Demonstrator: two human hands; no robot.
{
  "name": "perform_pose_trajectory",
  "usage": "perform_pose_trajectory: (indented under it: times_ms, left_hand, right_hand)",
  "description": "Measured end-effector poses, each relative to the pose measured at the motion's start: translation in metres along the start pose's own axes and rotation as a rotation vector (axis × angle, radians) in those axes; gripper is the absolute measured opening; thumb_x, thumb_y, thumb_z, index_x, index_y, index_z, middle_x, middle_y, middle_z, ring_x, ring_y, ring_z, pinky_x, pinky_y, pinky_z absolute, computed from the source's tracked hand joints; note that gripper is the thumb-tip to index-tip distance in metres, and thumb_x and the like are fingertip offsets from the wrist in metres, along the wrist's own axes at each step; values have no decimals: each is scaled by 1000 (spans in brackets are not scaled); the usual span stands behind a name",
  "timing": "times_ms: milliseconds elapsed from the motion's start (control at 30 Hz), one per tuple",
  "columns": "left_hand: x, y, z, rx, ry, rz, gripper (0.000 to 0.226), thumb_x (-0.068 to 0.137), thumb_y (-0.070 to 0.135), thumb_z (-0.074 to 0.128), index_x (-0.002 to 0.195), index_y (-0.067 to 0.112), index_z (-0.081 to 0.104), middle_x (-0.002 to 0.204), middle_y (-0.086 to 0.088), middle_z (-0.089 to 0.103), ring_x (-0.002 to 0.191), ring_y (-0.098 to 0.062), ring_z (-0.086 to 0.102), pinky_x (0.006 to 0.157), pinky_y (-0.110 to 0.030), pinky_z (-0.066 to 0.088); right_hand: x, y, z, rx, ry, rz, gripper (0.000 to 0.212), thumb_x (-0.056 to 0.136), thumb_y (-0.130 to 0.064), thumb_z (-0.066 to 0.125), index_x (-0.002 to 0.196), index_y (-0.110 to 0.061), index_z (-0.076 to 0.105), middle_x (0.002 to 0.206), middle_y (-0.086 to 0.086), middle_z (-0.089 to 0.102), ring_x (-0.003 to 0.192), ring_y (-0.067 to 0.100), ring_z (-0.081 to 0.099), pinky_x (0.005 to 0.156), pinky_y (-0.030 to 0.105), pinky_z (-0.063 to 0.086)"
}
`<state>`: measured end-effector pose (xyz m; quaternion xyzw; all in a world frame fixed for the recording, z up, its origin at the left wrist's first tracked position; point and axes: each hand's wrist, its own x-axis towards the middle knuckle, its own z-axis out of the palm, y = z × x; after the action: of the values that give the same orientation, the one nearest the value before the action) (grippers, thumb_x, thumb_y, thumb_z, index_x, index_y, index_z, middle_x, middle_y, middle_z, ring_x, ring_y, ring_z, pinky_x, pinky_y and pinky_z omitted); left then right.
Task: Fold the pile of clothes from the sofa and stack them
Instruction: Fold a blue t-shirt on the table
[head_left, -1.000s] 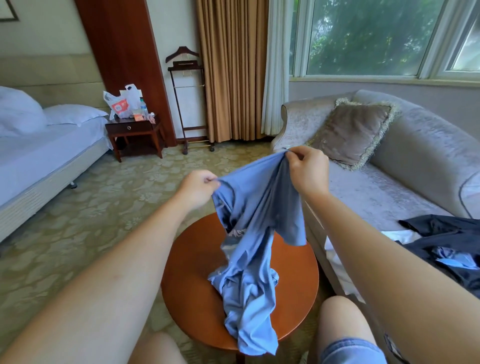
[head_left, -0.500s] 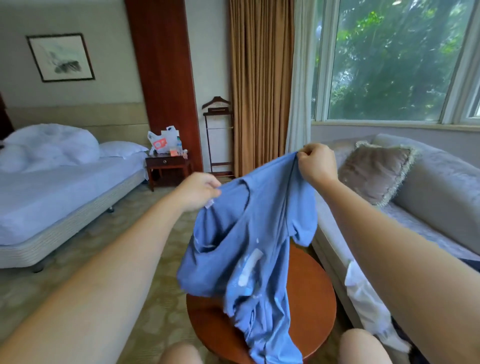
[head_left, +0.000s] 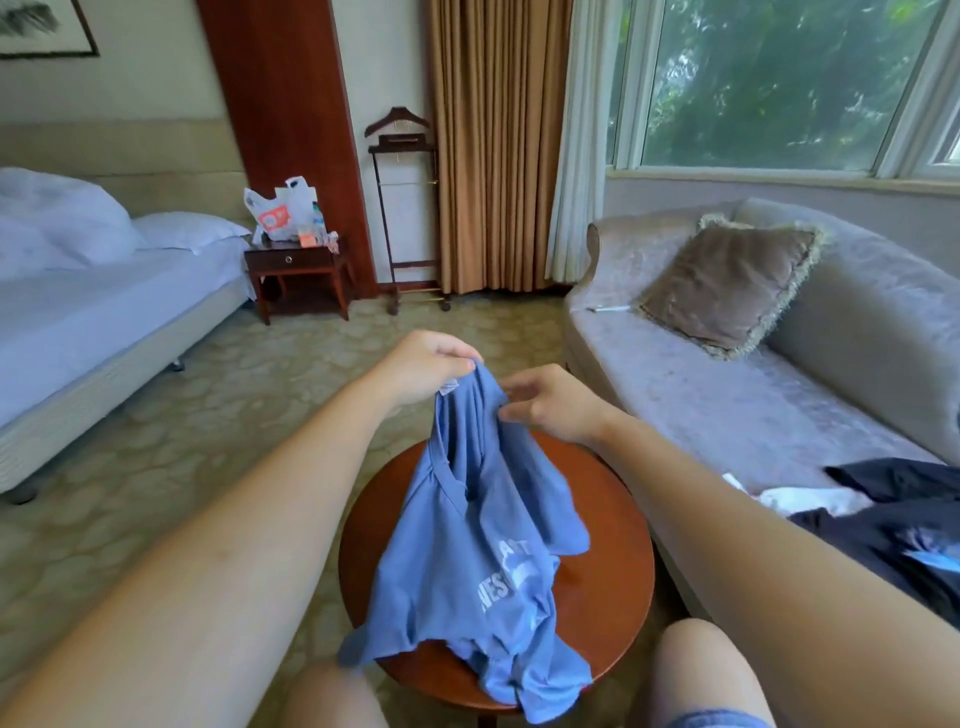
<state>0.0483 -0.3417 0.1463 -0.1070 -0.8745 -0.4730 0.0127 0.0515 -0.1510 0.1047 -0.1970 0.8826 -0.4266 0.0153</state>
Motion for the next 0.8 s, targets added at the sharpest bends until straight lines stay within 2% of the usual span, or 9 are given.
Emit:
perform_pose_trajectory:
  times_ms: [100, 167, 267, 333, 400, 500, 633, 700, 800]
  left_hand:
    - [11, -17, 0, -65, 46, -79, 14, 93, 7, 60, 89, 17, 70, 75, 6, 61, 69, -4, 53, 65, -20, 41]
    - [19, -30, -1, -87, 70, -124, 15, 93, 8, 60, 89, 19, 70, 84, 7, 63, 79, -7, 56, 72, -22, 43]
    - [27, -45, 1, -142, 58, -160, 18, 92, 12, 62, 85, 25, 71, 98, 1, 68, 97, -16, 60, 84, -28, 44]
    - [30, -52, 6, -181, 41, -173, 18, 92, 12, 62, 85, 25, 72, 102, -2, 69, 100, -19, 61, 83, -30, 45]
    - [32, -59, 8, -216, 48, -179, 18, 93, 13, 60, 86, 25, 72, 100, -1, 69, 97, -17, 62, 77, -26, 46]
    - [33, -78, 6, -285, 85, -239, 15, 94, 18, 59, 104, 27, 66, 112, 1, 66, 104, -14, 59, 78, -24, 45]
    - [21, -135, 29, -227, -168, -530, 78, 72, 25, 68, 143, 34, 39, 145, -1, 44, 132, -23, 41, 97, -36, 34]
    - [13, -160, 50, -125, -357, -634, 88, 71, 21, 69, 149, 37, 30, 151, 1, 37, 137, -24, 36, 102, -38, 32]
    - [11, -188, 77, 51, -472, -626, 94, 69, 30, 76, 150, 34, 29, 145, -2, 48, 130, -23, 46, 108, -39, 37]
  right_hand:
    - [1, 15, 20, -10, 74, 51, 37, 76, -10, 74, 112, -16, 67, 87, -9, 69, 78, 12, 64, 74, 29, 50]
    - [0, 22, 37, -51, 101, 35, 40, 78, -14, 74, 115, -18, 60, 88, -12, 62, 79, 9, 60, 76, 24, 46]
    - [7, 34, 58, -149, 128, 39, 25, 82, -18, 67, 106, -16, 60, 91, -4, 65, 89, 18, 61, 82, 34, 48]
    - [14, 42, 68, -186, 145, 66, 7, 83, -17, 62, 88, -12, 59, 84, 2, 65, 83, 25, 60, 77, 40, 49]
    - [21, 47, 74, -202, 185, 79, 15, 84, -13, 57, 71, -8, 52, 70, 9, 60, 72, 31, 55, 68, 44, 47]
    - [30, 57, 71, -124, 294, 118, 13, 86, -10, 57, 73, -8, 59, 68, 5, 59, 70, 26, 54, 65, 37, 41]
    - [43, 76, 52, 34, 408, 161, 11, 88, -7, 54, 86, -3, 64, 79, 5, 66, 77, 19, 58, 72, 31, 44]
    - [46, 79, 41, 65, 417, 163, 12, 89, -7, 53, 87, -4, 64, 81, 6, 67, 77, 17, 58, 72, 31, 46]
    - [47, 85, 27, 88, 446, 164, 16, 89, -6, 51, 86, -9, 67, 81, 3, 67, 76, 14, 59, 69, 28, 47]
